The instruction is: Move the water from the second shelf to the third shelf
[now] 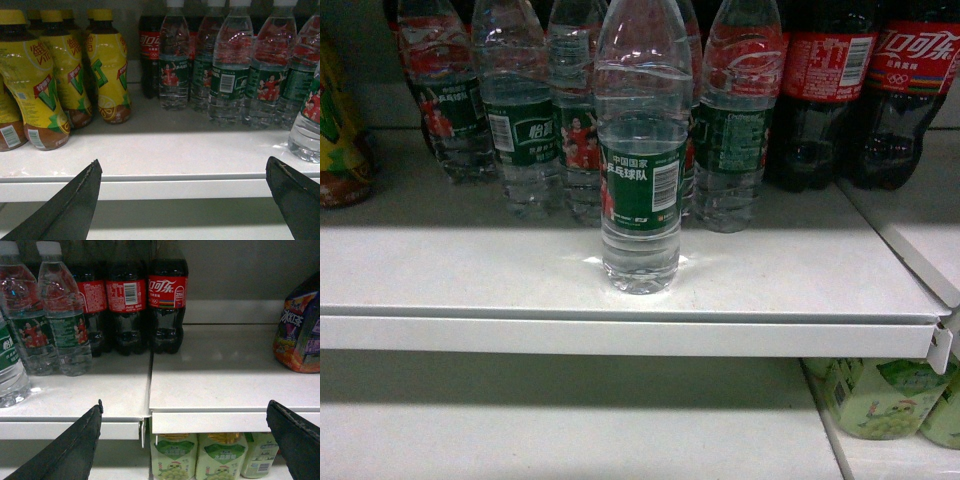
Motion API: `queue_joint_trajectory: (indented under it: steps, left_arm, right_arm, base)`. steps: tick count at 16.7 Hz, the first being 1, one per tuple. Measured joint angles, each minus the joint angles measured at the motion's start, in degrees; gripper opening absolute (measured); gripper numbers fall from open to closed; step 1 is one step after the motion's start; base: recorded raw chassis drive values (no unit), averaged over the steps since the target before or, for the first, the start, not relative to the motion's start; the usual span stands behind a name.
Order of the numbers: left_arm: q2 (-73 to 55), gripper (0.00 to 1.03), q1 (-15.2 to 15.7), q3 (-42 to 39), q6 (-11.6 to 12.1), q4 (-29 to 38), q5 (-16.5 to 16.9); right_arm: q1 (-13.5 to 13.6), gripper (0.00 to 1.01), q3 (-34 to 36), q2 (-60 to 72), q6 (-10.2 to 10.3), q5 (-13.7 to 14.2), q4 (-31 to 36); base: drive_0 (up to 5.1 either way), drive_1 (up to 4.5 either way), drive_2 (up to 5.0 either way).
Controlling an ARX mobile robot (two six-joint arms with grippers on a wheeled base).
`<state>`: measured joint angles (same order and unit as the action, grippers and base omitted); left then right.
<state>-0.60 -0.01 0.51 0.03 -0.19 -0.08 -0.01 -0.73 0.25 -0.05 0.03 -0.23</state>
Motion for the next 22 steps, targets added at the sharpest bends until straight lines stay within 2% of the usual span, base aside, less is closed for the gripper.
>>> queue_joint_trajectory:
  steps: [15, 16, 18, 20, 22]
  left_arm:
    - [0.0, 0.98, 0.0, 0.0, 0.0, 0.0, 0.0]
    - [0.0, 0.98, 0.0, 0.0, 0.0, 0.0, -0.04]
    - [0.0, 0.98, 0.0, 0.0, 0.0, 0.0, 0.0]
    - [0.0, 0.98, 0.0, 0.0, 0.0, 0.0, 0.04]
    - [0.0, 0.98, 0.0, 0.0, 0.0, 0.0, 0.04]
  right_arm:
    - [-0.09, 0.98, -0.07, 0.09, 0.35, -0.42, -0.72]
    - [-1.53, 0.98, -1.51, 1.84, 2.43, -3.72, -5.99]
    - [-3.48, 0.98, -2.38, 6.54, 5.68, -6.64, -5.97]
    - [-4.9, 0.98, -3.82, 9.79, 7.08, -9.66, -1.27]
    - [-5.62, 0.98, -6.45, 15.08, 7.34, -11.76, 4.68]
  base:
    - [0.0, 0.0, 0.0]
    - [0.0, 0.0, 0.0]
    - [0.0, 0.0, 0.0]
    - [0.0, 0.0, 0.0]
    - [0.0, 0.0, 0.0]
